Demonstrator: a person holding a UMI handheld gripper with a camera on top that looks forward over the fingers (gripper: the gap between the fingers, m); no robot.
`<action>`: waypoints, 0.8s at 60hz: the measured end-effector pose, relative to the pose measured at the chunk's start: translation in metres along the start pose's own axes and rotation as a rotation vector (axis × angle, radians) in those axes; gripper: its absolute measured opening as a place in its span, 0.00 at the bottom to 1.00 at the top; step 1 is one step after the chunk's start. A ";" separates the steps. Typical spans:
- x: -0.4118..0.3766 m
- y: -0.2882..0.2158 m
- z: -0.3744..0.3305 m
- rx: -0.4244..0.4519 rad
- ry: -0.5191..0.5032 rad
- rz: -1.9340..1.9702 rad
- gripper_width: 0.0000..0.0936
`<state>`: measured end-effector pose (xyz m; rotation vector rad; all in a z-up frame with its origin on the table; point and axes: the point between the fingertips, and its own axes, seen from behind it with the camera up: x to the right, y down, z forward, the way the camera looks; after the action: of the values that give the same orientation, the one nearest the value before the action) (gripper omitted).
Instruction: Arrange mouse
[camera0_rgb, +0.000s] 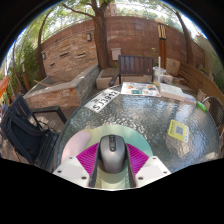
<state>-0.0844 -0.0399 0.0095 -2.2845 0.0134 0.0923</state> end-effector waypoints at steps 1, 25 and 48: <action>-0.002 0.004 0.003 -0.013 0.003 0.001 0.51; -0.016 -0.045 -0.134 0.018 0.106 -0.104 0.91; -0.031 -0.035 -0.236 0.010 0.161 -0.072 0.91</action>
<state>-0.0988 -0.1962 0.1922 -2.2745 0.0159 -0.1289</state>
